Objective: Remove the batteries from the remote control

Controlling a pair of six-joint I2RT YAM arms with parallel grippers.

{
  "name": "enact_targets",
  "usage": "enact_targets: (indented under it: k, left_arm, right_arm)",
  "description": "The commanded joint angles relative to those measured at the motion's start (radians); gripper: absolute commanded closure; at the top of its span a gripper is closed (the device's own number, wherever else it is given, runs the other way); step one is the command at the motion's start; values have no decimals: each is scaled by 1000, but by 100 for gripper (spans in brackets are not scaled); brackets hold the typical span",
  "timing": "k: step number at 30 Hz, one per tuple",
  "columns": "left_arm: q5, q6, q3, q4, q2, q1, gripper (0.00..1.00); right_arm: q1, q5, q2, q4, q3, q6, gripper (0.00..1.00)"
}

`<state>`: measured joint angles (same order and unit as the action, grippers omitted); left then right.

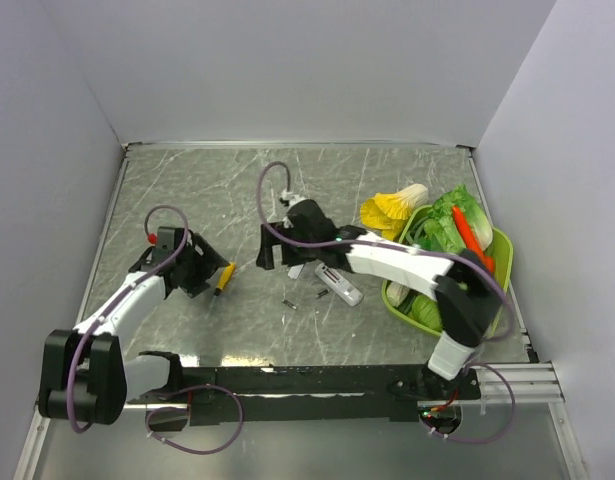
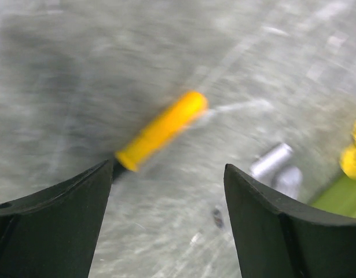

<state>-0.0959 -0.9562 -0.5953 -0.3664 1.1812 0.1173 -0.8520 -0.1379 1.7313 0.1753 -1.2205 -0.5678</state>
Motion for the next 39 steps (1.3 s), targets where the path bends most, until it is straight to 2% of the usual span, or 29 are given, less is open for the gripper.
enact_targets:
  k: [1,8,10,11,12,13,15,19,24,26,30,39]
  left_arm:
    - [-113,71,-38,83,-83,-2,18]
    - [-174,151,-80,86,-146,-1,18]
    - [-257,204,-87,115,-196,-1,17]
    - [-280,217,-93,127,-221,1,15]
    - [-303,238,-103,129,-270,10,5]
    - [-307,249,-127,130,-293,16,1]
    - [-368,290,-153,150,-336,37,1]
    - [-502,350,-214,150,-322,65,1]
    - [-594,335,-160,227,-362,84,1]
    - [-601,332,-147,262,-382,84,1]
    - [-574,350,-162,219,-384,85,1]
    - [-570,343,-156,235,-410,84,1]
  right_arm:
    - [-2,136,-276,44,81,84,0]
    - [-9,302,-504,185,150,108,0]
    - [-9,351,-567,220,157,100,0]
    - [-9,363,-588,227,170,95,0]
    - [-10,379,-611,230,180,92,0]
    - [-9,389,-666,224,211,85,0]
    - [-10,402,-757,207,255,72,0]
    - [-9,435,-887,196,366,60,0]
    - [-7,465,-989,254,372,39,0]
    - [-9,465,-1016,257,378,39,0]
    - [-9,472,-1082,248,384,31,0]
    - [-9,498,-1089,265,388,31,0]
